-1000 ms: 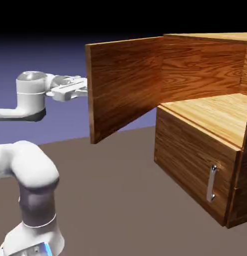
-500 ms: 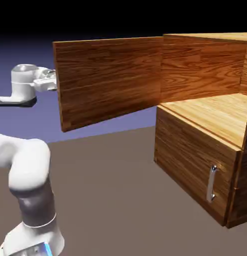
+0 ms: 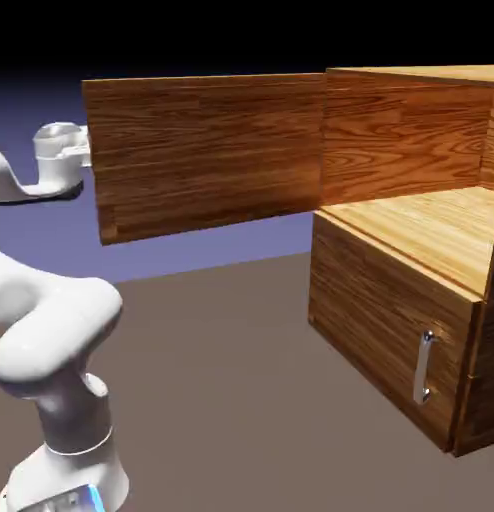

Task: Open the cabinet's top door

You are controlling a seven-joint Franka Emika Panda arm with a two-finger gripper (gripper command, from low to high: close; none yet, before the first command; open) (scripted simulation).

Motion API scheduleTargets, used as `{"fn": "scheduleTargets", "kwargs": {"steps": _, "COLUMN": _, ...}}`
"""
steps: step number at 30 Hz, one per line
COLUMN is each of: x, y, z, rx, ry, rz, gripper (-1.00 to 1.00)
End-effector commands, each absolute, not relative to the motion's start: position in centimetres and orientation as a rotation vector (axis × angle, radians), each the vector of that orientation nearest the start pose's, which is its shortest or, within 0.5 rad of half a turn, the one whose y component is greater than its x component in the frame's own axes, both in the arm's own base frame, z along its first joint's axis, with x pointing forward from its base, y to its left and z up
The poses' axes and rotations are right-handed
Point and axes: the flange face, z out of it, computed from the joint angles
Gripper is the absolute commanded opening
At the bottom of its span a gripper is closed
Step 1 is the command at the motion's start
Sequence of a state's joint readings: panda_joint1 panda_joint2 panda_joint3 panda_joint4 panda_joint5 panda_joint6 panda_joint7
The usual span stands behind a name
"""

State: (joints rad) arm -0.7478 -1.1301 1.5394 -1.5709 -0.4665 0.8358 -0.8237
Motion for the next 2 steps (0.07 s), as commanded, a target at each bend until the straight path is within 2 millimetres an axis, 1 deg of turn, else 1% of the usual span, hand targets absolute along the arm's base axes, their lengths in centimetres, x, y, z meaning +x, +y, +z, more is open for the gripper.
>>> {"fn": "scheduleTargets", "kwargs": {"steps": 1, "x": 15.45, "y": 48.85, "z": 51.98, "rx": 1.457, "ry": 0.658, "rz": -0.565, "gripper": -1.0}}
{"fn": "scheduleTargets", "kwargs": {"steps": 2, "x": 15.58, "y": 49.43, "z": 51.98, "rx": 1.462, "ry": 0.65, "rz": -0.573, "gripper": -1.0}}
